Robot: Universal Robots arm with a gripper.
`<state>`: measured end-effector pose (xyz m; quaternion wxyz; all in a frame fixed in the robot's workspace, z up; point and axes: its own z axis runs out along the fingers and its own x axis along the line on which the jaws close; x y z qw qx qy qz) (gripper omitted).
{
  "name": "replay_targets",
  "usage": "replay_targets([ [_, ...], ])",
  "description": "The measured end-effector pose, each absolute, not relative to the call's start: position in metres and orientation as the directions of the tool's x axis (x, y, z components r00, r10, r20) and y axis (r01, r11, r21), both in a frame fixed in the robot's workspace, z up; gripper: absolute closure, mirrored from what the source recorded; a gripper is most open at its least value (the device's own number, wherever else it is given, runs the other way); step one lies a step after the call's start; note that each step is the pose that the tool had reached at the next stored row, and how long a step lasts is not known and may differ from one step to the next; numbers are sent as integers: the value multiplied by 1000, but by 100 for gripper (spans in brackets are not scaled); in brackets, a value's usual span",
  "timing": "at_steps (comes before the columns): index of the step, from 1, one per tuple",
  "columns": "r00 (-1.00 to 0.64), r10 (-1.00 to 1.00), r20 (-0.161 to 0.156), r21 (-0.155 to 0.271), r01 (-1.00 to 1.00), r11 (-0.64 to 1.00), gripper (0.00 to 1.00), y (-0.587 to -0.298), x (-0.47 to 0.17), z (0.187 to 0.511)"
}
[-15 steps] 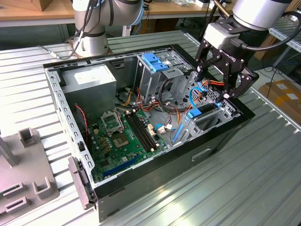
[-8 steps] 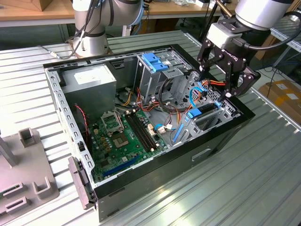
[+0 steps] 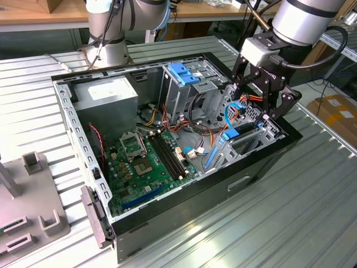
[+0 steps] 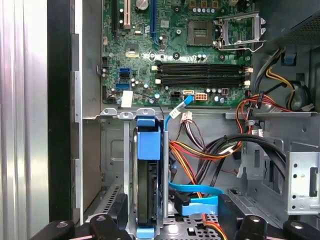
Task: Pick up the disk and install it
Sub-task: 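Insert the first disk wire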
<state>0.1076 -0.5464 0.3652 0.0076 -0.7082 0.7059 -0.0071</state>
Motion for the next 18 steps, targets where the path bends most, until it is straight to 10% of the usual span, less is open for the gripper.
replay_targets([
  [12, 3, -1000, 0, -21, -1000, -3, 21, -546, 108, 364],
  [18, 3, -1000, 0, -21, -1000, -3, 64, -546, 108, 363],
])
